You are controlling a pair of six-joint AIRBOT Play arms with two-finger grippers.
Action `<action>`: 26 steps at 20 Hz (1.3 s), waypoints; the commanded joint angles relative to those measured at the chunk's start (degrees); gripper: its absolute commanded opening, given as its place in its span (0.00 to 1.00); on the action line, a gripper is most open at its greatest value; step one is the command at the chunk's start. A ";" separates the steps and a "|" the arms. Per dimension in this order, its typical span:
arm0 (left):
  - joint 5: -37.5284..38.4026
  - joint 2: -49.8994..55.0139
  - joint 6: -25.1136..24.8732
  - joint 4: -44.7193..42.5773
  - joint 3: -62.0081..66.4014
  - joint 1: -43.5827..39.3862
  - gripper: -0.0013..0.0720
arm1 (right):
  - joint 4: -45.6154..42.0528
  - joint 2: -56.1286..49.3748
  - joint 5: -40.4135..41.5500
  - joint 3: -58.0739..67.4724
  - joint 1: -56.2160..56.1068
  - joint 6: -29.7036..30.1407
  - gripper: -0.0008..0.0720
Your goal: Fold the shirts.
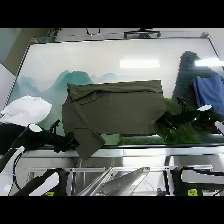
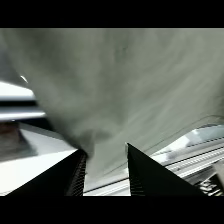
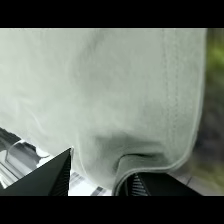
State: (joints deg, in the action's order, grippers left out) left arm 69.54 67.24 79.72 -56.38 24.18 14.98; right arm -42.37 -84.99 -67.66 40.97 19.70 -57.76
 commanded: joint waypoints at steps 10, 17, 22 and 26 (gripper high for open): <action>-8.92 -11.58 -8.41 12.63 0.94 0.04 0.05 | -0.04 0.11 -5.40 1.75 1.03 2.34 0.04; -8.50 -13.55 -10.10 14.45 18.23 -0.55 0.05 | 8.22 3.17 -6.56 9.70 3.65 1.64 0.04; -7.93 2.75 -11.80 14.34 37.62 -0.61 0.05 | 8.63 -2.29 1.81 22.82 -2.62 0.52 0.04; -8.07 17.44 -14.73 14.43 48.83 -1.95 0.05 | 10.08 -10.43 10.23 32.83 -5.66 1.70 0.04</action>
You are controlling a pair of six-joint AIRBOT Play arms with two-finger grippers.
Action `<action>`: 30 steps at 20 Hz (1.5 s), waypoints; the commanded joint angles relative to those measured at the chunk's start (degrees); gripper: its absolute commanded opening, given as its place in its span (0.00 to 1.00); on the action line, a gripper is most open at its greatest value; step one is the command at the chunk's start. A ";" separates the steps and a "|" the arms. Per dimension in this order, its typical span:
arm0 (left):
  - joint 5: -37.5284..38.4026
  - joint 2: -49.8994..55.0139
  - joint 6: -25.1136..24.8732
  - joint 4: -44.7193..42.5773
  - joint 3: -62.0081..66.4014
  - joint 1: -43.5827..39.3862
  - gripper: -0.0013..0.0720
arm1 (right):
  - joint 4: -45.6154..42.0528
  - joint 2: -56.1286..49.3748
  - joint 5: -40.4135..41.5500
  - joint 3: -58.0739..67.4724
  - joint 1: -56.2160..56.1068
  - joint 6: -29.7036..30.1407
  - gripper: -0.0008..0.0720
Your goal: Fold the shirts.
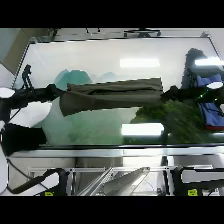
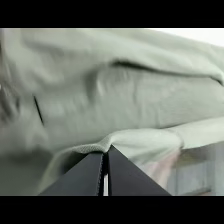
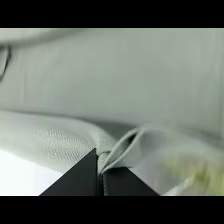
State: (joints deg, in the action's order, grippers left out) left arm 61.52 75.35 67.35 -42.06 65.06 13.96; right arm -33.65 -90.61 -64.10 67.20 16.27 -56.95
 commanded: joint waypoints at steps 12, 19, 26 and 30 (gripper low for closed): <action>4.81 38.97 -5.22 -0.35 32.89 -4.11 0.05 | 1.75 -19.58 15.45 17.84 -4.70 7.32 0.11; 16.98 40.52 -2.21 -0.35 50.49 -1.33 0.42 | -15.91 -20.04 10.62 29.29 -1.33 -2.29 0.70; 23.04 37.73 -0.63 0.11 48.43 -1.29 0.42 | -11.37 -28.13 1.46 34.32 -0.33 -4.33 0.70; 25.62 37.79 -0.57 0.24 48.39 -3.89 0.42 | -6.95 -30.77 0.31 34.58 -0.37 -3.74 0.69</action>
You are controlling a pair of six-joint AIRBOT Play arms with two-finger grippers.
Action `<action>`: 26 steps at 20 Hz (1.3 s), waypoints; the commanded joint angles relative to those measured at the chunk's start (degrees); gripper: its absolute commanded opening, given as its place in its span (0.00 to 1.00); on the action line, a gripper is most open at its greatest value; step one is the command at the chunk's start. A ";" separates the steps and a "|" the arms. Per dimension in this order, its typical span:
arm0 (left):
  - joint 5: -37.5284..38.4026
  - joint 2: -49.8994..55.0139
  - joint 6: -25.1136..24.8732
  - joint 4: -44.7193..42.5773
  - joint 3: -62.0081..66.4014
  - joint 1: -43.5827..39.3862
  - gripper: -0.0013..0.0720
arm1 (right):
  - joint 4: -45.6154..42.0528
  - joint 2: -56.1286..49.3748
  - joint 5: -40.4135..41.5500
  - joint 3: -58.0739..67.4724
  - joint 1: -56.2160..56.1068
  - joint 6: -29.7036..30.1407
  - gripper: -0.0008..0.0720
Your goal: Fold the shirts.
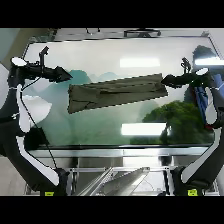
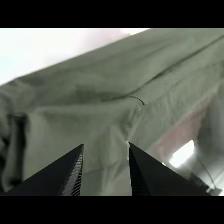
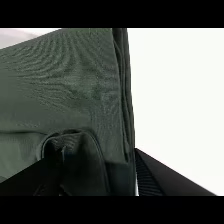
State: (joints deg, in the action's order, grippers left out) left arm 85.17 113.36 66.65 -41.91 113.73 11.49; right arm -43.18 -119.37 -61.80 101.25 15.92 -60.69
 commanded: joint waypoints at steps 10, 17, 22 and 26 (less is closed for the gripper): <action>-3.76 0.33 -0.79 -0.26 -0.28 -17.59 0.11 | 12.63 -2.99 -9.46 0.55 -0.31 3.87 0.04; -19.06 10.25 11.04 -19.26 -0.31 -34.60 0.03 | 17.51 5.60 -21.05 0.55 -0.94 3.82 0.04; -20.57 13.22 13.40 -19.26 -0.26 -38.03 0.03 | 17.49 16.92 -25.99 0.52 -1.51 0.55 0.04; -16.22 12.70 13.38 -12.48 4.98 -38.14 0.03 | 17.51 22.91 -27.19 0.52 -2.51 -3.58 0.04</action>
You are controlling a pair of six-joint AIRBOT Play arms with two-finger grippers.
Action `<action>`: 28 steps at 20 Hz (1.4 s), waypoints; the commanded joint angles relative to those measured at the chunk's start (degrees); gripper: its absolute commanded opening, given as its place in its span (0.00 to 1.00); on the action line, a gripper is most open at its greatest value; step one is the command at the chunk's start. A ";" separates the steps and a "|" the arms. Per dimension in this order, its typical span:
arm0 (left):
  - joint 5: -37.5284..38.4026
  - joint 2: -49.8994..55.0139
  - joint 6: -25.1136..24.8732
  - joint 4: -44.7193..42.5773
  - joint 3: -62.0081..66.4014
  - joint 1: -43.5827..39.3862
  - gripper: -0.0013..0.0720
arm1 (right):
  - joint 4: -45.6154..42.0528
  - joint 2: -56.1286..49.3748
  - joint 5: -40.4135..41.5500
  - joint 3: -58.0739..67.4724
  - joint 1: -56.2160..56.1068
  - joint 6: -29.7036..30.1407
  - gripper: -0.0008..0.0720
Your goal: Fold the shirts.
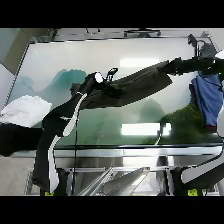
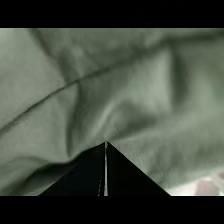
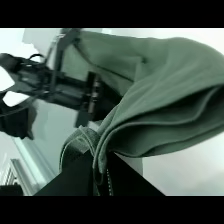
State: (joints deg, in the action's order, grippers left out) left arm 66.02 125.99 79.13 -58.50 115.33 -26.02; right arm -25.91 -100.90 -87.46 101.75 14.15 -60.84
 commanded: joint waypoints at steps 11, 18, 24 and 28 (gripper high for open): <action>20.20 -35.98 -0.33 19.54 -1.64 28.52 0.03 | 1.44 -3.61 44.81 0.00 -42.25 -2.91 0.04; 21.33 -44.98 -4.35 19.52 -1.64 41.90 0.04 | 15.91 -18.84 75.19 0.04 -62.69 14.60 0.68; 22.99 -45.29 -4.57 19.54 -1.66 45.33 0.04 | -3.43 -7.43 50.27 0.04 -48.15 0.81 0.52; 24.02 -45.29 -4.57 19.52 -1.68 45.22 0.04 | -23.98 -2.16 29.97 0.04 -32.48 -22.95 0.79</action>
State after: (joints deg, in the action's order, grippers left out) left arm 89.10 80.82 74.70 -38.94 113.69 18.85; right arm -35.38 -106.37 -42.15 101.82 -27.59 -67.77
